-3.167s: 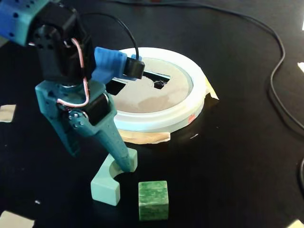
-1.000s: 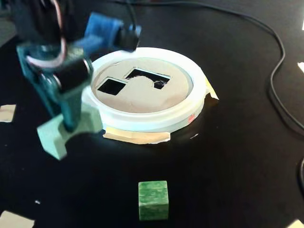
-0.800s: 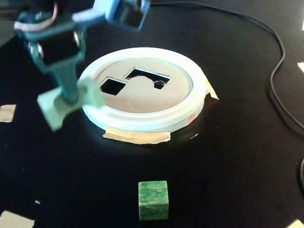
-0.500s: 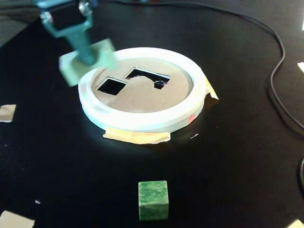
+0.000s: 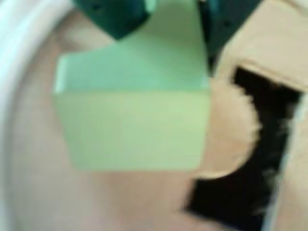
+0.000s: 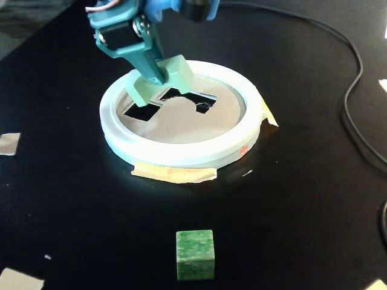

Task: Pick up the U shape block and drop it in corresponding U shaped hole

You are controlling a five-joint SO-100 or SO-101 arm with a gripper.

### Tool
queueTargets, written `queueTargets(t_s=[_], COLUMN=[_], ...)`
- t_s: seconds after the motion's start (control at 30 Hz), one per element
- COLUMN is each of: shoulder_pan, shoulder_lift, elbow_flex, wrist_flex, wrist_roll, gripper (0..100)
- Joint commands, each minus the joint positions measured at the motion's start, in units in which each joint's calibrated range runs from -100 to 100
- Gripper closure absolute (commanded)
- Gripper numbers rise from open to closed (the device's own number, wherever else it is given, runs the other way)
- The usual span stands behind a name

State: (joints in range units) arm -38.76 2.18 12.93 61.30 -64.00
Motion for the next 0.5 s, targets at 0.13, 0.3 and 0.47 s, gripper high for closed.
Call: queueTargets(t_s=[0.13, 0.3, 0.47], shoulder_pan=[-4.8, -5.3, -4.8], shoulder_lift=[9.1, 19.0, 20.9], elbow_flex=[-15.5, -25.0, -24.9], wrist_flex=[-5.4, -4.4, -4.3], wrist_roll=[-3.3, -3.3, -3.3], gripper=[97, 97, 97])
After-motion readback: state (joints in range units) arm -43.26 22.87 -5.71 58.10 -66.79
